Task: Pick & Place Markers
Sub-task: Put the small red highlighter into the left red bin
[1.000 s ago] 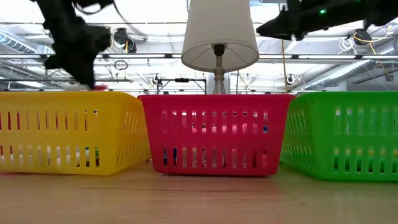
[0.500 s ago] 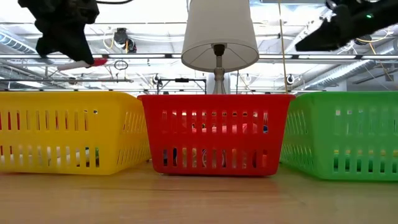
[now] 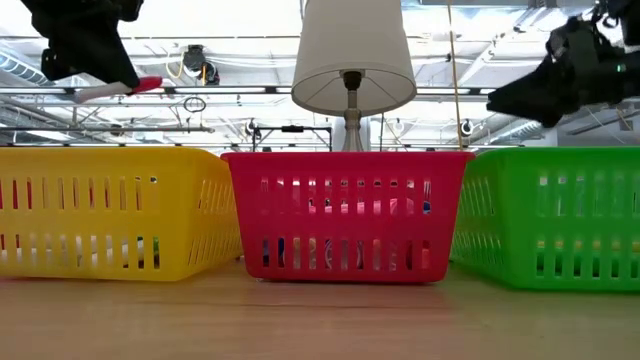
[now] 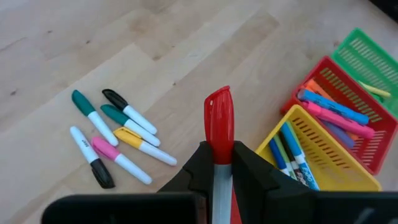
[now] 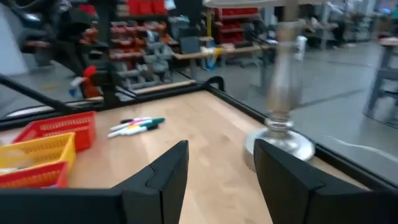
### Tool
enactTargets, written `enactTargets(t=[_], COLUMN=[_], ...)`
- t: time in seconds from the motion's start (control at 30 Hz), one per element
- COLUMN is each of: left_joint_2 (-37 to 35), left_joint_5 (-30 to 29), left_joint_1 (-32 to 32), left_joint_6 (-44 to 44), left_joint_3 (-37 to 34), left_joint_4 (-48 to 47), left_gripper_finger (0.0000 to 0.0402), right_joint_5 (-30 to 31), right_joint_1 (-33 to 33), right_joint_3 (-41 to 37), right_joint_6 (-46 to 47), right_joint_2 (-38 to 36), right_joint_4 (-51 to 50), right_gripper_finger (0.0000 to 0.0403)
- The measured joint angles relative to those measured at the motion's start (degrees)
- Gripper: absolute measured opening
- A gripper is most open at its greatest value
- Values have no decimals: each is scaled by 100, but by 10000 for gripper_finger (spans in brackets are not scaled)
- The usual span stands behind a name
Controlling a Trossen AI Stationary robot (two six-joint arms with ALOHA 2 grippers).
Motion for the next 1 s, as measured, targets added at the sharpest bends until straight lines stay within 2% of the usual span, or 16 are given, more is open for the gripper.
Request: enactTargets(t=[0.17, 0.3, 0.4, 0.6, 0.7, 0.8, 1.0], left_joint_2=[0, 2, 5, 131, 264, 461, 1135], left_joint_5=[-52, -43, -38, 438, 662, 1072, 1686], left_joint_1=[-76, -86, -131, -310, -466, -626, -886], left_joint_6=[-169, -249, -128, 239, 249, -71, -1470], left_joint_3=[0, 0, 0, 0, 2, 2, 2], left_joint_4=[7, 33, 168, 798, 1186, 1584, 1717], left_gripper_finger=[37, 37, 37, 37, 37, 37, 37], right_joint_5=[-249, -719, -805, -812, -819, -817, -815], right_joint_1=[-1, 1, 1, 1, 1, 1, 1], right_joint_3=[-604, -837, -955, -1014, -1016, -1018, -1022], right_joint_6=[-340, -589, -640, -645, -340, -160, -132], right_joint_2=[-210, -157, -166, -159, -157, -157, -157], right_joint_4=[799, 913, 937, 943, 941, 941, 941], right_gripper_finger=[169, 169, 169, 169, 169, 169, 169])
